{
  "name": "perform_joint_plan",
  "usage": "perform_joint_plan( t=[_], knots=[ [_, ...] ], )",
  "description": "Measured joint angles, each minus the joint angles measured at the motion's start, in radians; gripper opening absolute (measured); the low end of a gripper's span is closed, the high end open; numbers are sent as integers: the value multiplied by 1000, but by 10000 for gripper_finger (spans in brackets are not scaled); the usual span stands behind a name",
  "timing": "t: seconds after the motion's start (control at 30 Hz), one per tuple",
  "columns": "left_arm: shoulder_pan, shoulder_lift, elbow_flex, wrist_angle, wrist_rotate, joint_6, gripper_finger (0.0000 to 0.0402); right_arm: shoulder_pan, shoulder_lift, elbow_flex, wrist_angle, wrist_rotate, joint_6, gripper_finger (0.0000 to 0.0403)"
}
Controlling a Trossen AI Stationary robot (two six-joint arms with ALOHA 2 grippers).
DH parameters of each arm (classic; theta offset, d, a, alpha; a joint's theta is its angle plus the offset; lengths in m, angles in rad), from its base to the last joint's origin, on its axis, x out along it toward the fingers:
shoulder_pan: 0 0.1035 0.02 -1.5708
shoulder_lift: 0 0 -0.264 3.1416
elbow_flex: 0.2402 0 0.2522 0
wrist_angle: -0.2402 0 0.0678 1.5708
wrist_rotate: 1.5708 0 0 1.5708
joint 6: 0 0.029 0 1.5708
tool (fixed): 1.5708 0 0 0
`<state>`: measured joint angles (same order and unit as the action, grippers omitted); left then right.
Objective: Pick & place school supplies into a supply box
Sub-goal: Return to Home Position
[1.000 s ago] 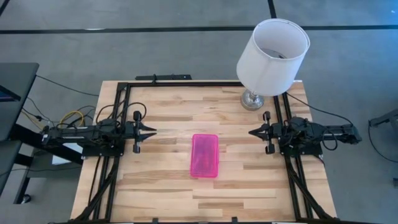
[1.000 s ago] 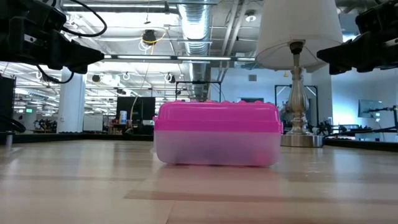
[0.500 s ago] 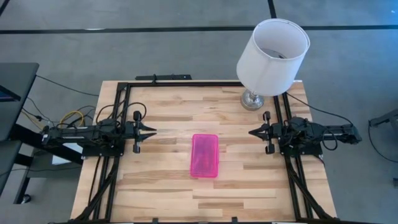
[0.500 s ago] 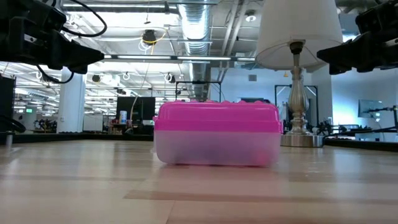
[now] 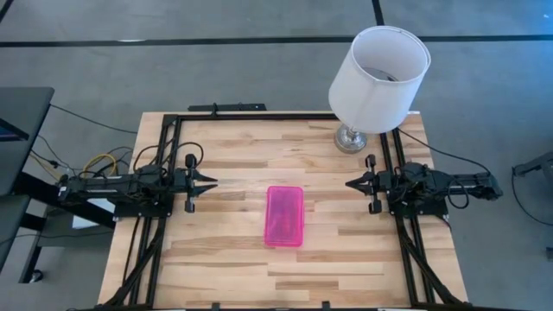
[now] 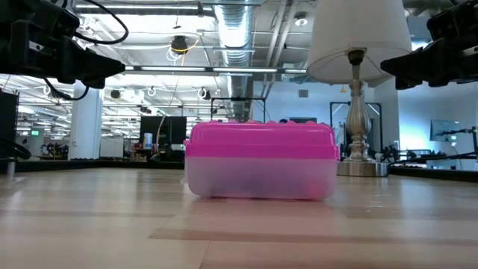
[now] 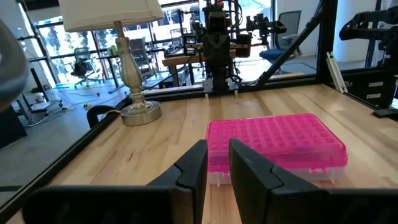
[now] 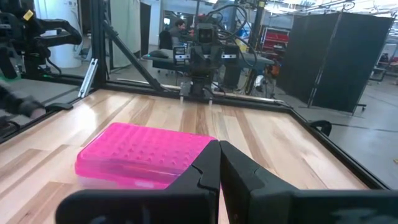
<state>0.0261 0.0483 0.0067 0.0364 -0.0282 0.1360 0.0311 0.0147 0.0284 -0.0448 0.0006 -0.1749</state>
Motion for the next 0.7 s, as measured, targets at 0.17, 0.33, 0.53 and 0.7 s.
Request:
perform_joint_plan(
  t=[0.17, 0.33, 0.53, 0.7],
  knots=[
    [0, 0, 0, 0, 0, 6, 61, 0, 0, 0, 0, 0, 0, 0],
    [0, 0, 0, 0, 0, -2, 61, 0, 0, 0, 0, 0, 0, 0],
    [0, 0, 0, 0, 0, 5, 61, 0, 0, 0, 0, 0, 0, 0],
    [0, 0, 0, 0, 0, -2, 61, 0, 0, 0, 0, 0, 0, 0]
  ],
)
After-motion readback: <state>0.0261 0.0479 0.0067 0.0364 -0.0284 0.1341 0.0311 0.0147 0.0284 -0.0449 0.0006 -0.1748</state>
